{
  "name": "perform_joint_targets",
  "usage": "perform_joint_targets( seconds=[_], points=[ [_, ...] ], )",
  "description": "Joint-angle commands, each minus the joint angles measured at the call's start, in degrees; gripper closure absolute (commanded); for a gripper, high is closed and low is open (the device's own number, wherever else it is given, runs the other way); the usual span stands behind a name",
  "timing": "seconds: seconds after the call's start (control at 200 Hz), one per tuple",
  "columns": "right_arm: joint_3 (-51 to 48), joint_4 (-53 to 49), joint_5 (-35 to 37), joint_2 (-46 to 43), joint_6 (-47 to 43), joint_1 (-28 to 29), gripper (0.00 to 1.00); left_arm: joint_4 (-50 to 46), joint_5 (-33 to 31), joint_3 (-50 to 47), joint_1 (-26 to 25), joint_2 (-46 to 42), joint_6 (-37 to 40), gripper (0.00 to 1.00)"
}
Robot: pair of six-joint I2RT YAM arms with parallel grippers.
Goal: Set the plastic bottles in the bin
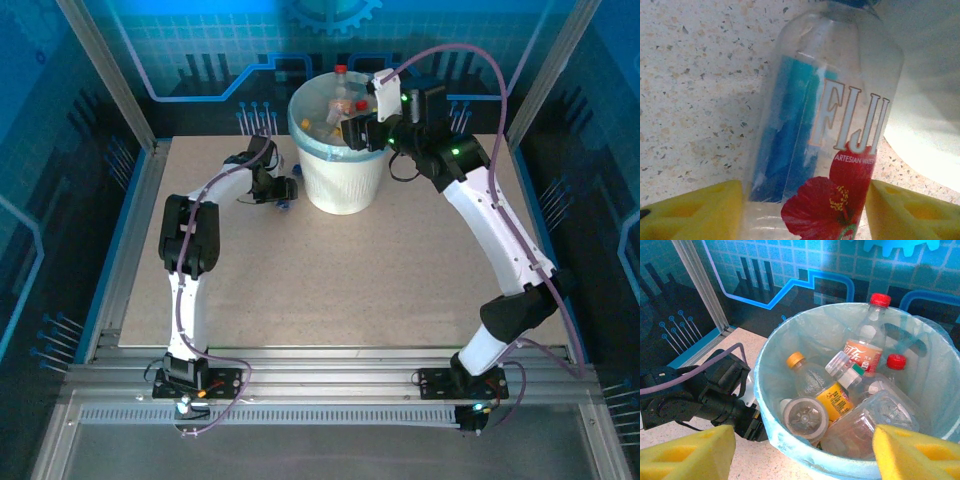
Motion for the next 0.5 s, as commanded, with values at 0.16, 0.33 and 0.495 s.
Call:
perform_joint_targets(
  seconds=[0.16,0.33,0.495],
  points=[
    [-0.23,0.09,1.47,-2.22,0.28,-0.05,0.26,-2.3,-1.02,-0.21,0.66,-0.11,2.04,0.47],
    [-0.6,0.29,1.47,-2.57,0.63,-0.05,0.26,-2.49,-0.89,-0.16,0.66,0.37,1.6,0.34],
    [0.04,-0.5,1.21,-2.14,0.89,0.0,0.26,-4.62,0.02,3.02,0.65,3.06,1.87,0.31]
  ],
)
